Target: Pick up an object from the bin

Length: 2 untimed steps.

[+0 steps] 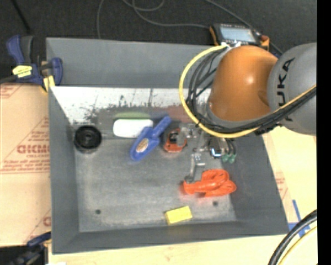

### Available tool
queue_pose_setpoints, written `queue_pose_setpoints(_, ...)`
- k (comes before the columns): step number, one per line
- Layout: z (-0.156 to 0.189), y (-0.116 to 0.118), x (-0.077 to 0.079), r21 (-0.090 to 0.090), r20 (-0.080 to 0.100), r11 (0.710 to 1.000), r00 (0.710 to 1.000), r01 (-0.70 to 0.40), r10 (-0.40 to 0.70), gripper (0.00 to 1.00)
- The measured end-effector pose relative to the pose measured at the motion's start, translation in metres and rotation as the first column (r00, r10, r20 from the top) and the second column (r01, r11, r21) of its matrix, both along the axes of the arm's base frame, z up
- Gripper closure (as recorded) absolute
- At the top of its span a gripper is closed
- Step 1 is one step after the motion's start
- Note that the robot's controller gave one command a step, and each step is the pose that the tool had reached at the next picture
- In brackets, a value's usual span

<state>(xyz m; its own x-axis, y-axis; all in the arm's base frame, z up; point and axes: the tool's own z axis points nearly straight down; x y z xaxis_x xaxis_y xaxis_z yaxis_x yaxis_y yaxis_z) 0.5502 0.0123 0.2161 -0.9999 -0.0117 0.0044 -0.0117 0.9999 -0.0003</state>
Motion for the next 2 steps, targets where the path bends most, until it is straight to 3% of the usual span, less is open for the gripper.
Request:
queue_pose_setpoints(1, 0.005, 0.0, 0.001, 0.0, 0.008, 1.0, 1.0, 0.0, 0.0, 0.0)
queue_pose_setpoints(2, 0.002, -0.045, 0.017, 0.002, 0.01, 0.996, 0.996, 0.089, -0.089, 0.0)
